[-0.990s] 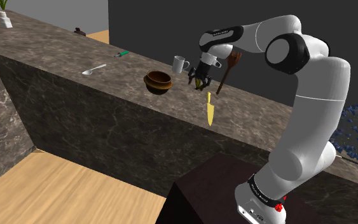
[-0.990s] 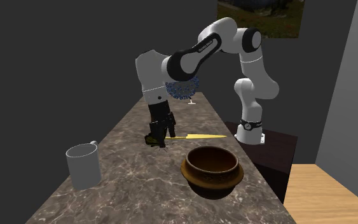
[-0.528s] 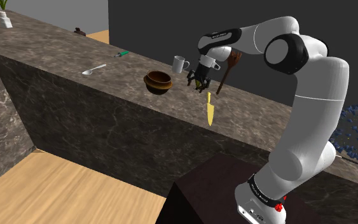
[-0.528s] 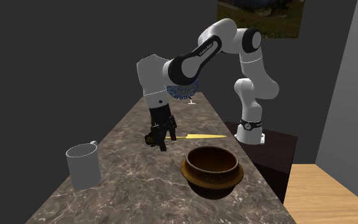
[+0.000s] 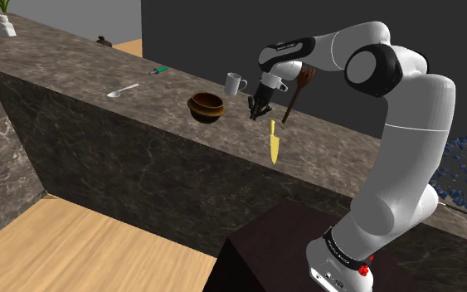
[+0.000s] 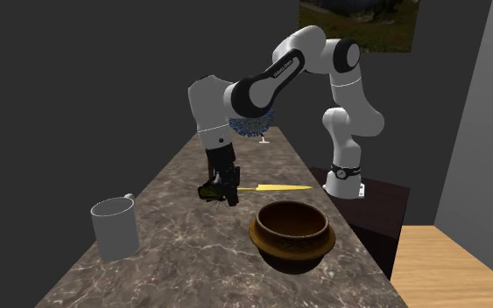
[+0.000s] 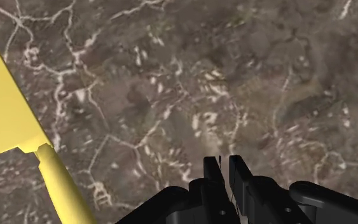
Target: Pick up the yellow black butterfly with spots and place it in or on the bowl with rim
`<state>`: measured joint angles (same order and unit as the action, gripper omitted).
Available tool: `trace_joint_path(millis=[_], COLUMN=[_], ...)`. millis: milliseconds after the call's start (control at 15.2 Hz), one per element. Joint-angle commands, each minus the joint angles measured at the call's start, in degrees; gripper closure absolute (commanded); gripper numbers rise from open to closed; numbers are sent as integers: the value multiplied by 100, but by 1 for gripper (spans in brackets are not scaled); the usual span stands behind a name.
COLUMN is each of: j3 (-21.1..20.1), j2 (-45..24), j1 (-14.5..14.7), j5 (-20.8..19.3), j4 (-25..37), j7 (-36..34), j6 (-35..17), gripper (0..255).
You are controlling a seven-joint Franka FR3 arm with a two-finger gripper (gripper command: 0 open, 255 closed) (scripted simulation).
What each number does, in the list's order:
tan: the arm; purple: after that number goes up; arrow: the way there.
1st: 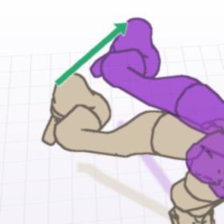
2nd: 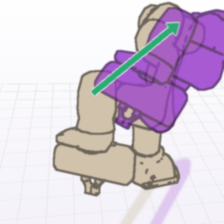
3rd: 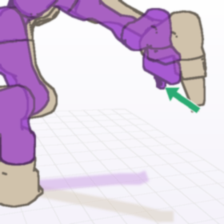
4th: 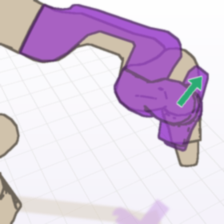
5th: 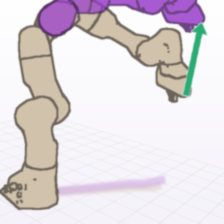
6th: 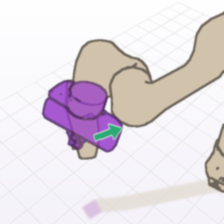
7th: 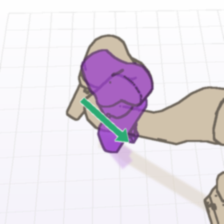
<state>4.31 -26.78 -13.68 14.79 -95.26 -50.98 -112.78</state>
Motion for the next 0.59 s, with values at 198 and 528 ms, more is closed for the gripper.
trace_joint_path(millis=[198,528], j3=[-2,12], j2=[-13,146], j1=[8,8], j5=[-1,-40], j4=[8,161], j7=[-15,-86], j6=[-5,300], gripper=[255,255])
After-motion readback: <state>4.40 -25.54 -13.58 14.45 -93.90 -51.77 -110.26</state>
